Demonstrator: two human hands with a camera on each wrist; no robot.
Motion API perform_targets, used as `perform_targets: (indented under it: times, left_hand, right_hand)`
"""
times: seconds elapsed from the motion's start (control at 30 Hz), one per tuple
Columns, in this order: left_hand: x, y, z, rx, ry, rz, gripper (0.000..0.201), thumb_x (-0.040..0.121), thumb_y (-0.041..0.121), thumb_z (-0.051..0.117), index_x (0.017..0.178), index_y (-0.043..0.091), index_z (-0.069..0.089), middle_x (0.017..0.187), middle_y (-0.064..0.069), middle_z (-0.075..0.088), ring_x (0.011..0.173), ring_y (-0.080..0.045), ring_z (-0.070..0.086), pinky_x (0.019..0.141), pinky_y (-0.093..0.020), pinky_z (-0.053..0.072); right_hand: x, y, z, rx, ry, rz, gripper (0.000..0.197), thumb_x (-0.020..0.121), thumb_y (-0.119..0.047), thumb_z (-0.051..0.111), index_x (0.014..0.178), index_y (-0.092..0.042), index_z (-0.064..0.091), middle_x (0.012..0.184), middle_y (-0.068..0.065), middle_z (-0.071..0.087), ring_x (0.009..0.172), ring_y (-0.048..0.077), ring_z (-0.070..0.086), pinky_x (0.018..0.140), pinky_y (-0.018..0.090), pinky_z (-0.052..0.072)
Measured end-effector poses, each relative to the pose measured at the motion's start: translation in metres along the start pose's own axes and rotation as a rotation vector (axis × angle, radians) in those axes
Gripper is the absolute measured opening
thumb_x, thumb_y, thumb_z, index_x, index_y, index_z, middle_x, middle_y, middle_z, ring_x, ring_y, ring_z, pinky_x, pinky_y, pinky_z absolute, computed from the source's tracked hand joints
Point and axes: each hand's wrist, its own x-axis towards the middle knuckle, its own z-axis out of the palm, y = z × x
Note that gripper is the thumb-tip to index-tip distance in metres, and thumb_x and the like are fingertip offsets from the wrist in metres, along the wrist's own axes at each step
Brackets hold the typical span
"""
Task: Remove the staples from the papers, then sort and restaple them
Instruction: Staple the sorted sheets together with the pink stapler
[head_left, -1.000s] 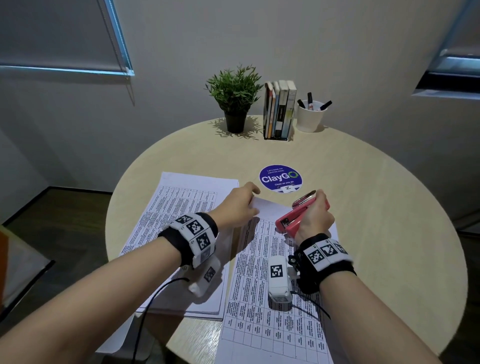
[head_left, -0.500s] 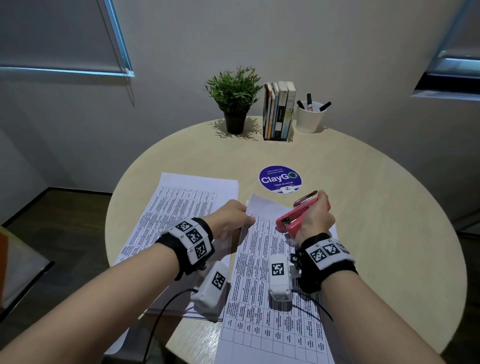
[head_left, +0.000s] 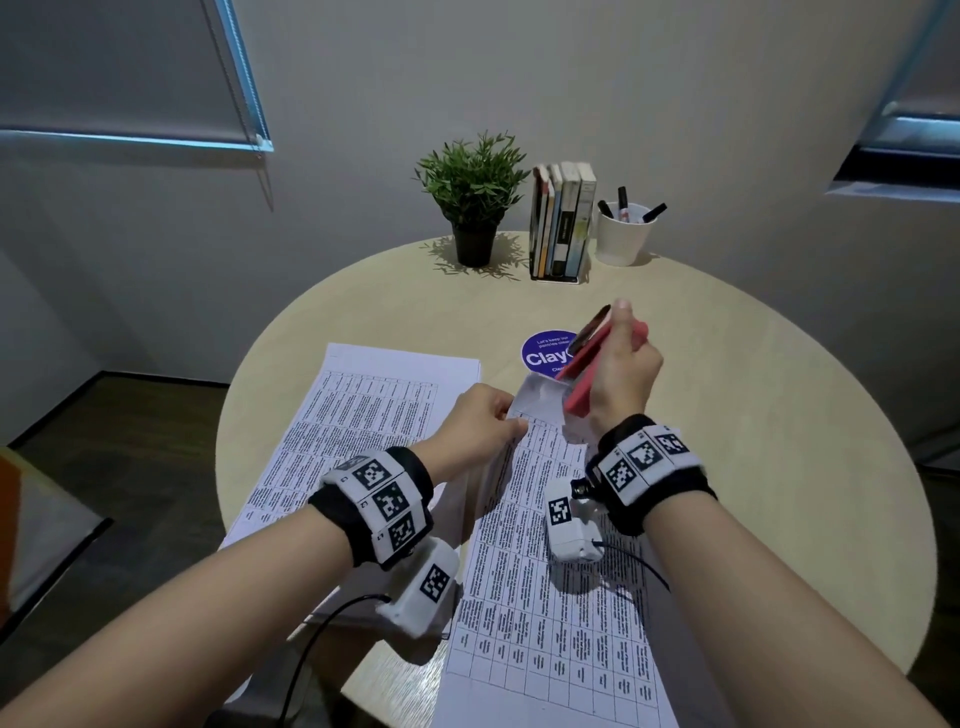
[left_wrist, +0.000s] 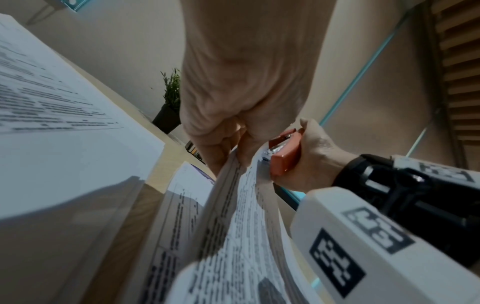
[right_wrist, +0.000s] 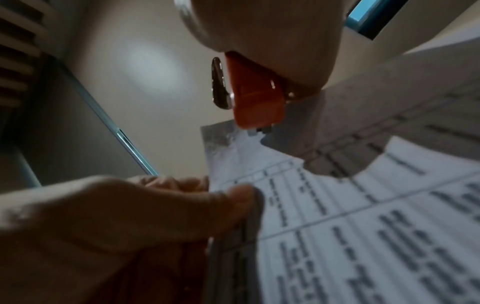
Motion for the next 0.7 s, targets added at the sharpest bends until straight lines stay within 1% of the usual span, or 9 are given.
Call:
perform_targets:
  times: [0.07, 0.1, 0.17, 0.23, 0.37, 0.47, 0.53, 0.6, 0.7]
  left_hand:
    - [-0.001, 0.003, 0.0, 0.005, -0.017, 0.013, 0.021, 0.088, 0.01, 0.062, 0.075, -0.007, 0.061, 0.065, -0.009, 0.052, 0.058, -0.016, 0.045, 0.057, -0.027, 0.034]
    - [-0.003, 0.006, 0.0, 0.007, -0.028, 0.021, 0.019, 0.088, 0.009, 0.062, 0.073, -0.002, 0.061, 0.063, -0.008, 0.049, 0.054, -0.016, 0.042, 0.054, -0.025, 0.031]
    - [-0.005, 0.01, 0.001, 0.007, -0.042, 0.035, 0.017, 0.089, 0.008, 0.061, 0.072, 0.004, 0.06, 0.06, -0.005, 0.045, 0.05, -0.013, 0.036, 0.051, -0.024, 0.027]
    - [-0.006, 0.012, 0.001, 0.01, -0.04, 0.051, 0.018, 0.089, 0.009, 0.061, 0.071, 0.006, 0.058, 0.059, -0.002, 0.042, 0.048, -0.012, 0.032, 0.049, -0.024, 0.025]
    - [-0.008, 0.017, 0.003, 0.024, -0.045, 0.066, 0.02, 0.089, 0.009, 0.061, 0.07, 0.005, 0.056, 0.056, 0.0, 0.039, 0.044, -0.009, 0.028, 0.045, -0.022, 0.023]
    - [-0.011, 0.02, 0.004, 0.044, -0.03, 0.069, 0.039, 0.088, 0.007, 0.061, 0.056, 0.015, 0.042, 0.05, 0.005, 0.034, 0.041, -0.007, 0.026, 0.042, -0.021, 0.022]
    - [-0.012, 0.022, 0.005, 0.052, -0.024, 0.066, 0.045, 0.087, 0.005, 0.061, 0.052, 0.018, 0.037, 0.049, 0.005, 0.033, 0.042, -0.007, 0.027, 0.042, -0.02, 0.023]
    - [-0.013, 0.023, 0.004, 0.047, -0.032, 0.064, 0.043, 0.087, 0.005, 0.06, 0.053, 0.018, 0.039, 0.05, 0.005, 0.035, 0.044, -0.008, 0.03, 0.044, -0.021, 0.025]
    - [-0.014, 0.025, 0.005, 0.037, -0.056, 0.064, 0.033, 0.088, 0.006, 0.059, 0.058, 0.015, 0.049, 0.054, 0.005, 0.042, 0.047, -0.008, 0.036, 0.046, -0.021, 0.029]
  right_hand:
    - [-0.004, 0.002, 0.007, 0.019, -0.025, 0.007, 0.039, 0.093, -0.047, 0.057, 0.075, -0.013, 0.058, 0.072, 0.008, 0.065, 0.065, 0.023, 0.066, 0.068, 0.037, 0.058]
    - [-0.006, 0.001, 0.01, 0.028, -0.037, 0.017, 0.039, 0.093, -0.047, 0.057, 0.075, -0.012, 0.058, 0.072, 0.009, 0.064, 0.064, 0.023, 0.065, 0.067, 0.039, 0.058]
    - [-0.009, -0.005, 0.016, 0.07, -0.055, 0.019, 0.039, 0.094, -0.044, 0.057, 0.073, -0.011, 0.058, 0.066, 0.008, 0.062, 0.056, 0.021, 0.064, 0.056, 0.034, 0.057]
    - [-0.01, -0.009, 0.02, 0.087, -0.057, -0.004, 0.04, 0.096, -0.039, 0.056, 0.067, -0.011, 0.057, 0.058, 0.006, 0.061, 0.046, 0.017, 0.06, 0.046, 0.025, 0.049]
    - [-0.01, -0.011, 0.022, 0.092, -0.052, -0.018, 0.041, 0.096, -0.038, 0.056, 0.066, -0.009, 0.058, 0.057, 0.007, 0.062, 0.043, 0.017, 0.058, 0.044, 0.022, 0.046]
    - [-0.011, -0.012, 0.021, 0.096, -0.028, 0.002, 0.04, 0.096, -0.038, 0.056, 0.067, -0.01, 0.055, 0.053, 0.004, 0.059, 0.038, 0.013, 0.056, 0.041, 0.02, 0.044]
    - [-0.013, -0.013, 0.022, 0.123, -0.028, 0.0, 0.041, 0.096, -0.037, 0.056, 0.065, -0.011, 0.054, 0.046, 0.0, 0.057, 0.036, 0.014, 0.055, 0.041, 0.022, 0.044]
    - [-0.014, -0.015, 0.023, 0.113, -0.02, -0.008, 0.042, 0.097, -0.035, 0.056, 0.063, -0.01, 0.053, 0.043, -0.001, 0.056, 0.034, 0.013, 0.053, 0.039, 0.021, 0.044]
    - [-0.014, -0.016, 0.024, 0.075, 0.012, -0.022, 0.039, 0.097, -0.035, 0.056, 0.064, -0.012, 0.053, 0.051, 0.002, 0.057, 0.036, 0.01, 0.054, 0.04, 0.02, 0.044]
